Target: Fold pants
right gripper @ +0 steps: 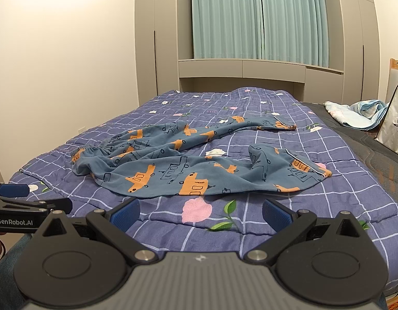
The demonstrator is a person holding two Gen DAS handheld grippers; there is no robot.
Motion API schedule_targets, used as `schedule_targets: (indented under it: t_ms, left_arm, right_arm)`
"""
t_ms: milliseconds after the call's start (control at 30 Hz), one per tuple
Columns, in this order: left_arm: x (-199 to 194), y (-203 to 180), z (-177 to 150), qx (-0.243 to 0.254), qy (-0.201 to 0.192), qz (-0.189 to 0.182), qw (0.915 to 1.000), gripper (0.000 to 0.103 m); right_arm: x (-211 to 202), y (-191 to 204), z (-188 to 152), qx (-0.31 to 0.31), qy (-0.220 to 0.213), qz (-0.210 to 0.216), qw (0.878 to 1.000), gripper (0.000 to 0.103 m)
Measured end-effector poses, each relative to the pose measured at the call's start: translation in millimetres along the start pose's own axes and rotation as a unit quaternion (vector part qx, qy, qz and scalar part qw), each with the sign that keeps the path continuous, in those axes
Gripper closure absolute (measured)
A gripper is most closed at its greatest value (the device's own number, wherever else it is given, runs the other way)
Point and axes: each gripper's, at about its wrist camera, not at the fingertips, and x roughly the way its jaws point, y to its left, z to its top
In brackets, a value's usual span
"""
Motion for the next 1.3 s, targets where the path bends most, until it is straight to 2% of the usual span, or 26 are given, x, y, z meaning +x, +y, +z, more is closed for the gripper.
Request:
schedule_targets:
  t_ms: [133,267,367,700,933,1100,1300]
  left_arm:
    - [0,0,0,0.000,0.001,-0.001,1.0000,0.001]
    - [6,0,1,-0.007,0.016,-0.028,0.9995,0.000]
    - [12,-1,3,-0.007,0.029,-0.035,0.9990,0.000]
    - [39,-4,29,-0.011,0.053,-0.051,0.9972,0.000]
    - [76,1,61,-0.025,0.074,-0.062,0.9950,0.000]
    - [108,8,94,-0.030,0.083,-0.055,0.9946,0.000]
    - [148,12,139,-0.012,0.085,-0.059,0.9946,0.000]
  right_arm:
    - [0,0,0,-0.002,-0.001,-0.001,1.000,0.000]
    - [1,-1,0,-0.002,0.001,-0.001,1.000,0.000]
    - [4,-4,1,0.003,0.006,-0.003,1.000,0.000]
    - [21,-16,12,0.023,0.021,0.002,1.000,0.000]
    - [45,-22,35,0.018,0.027,0.001,0.999,0.000]
    - [79,-30,63,0.008,0.034,-0.002,0.999,0.000]
    - [128,-38,102,-0.009,0.043,0.006,0.999,0.000]
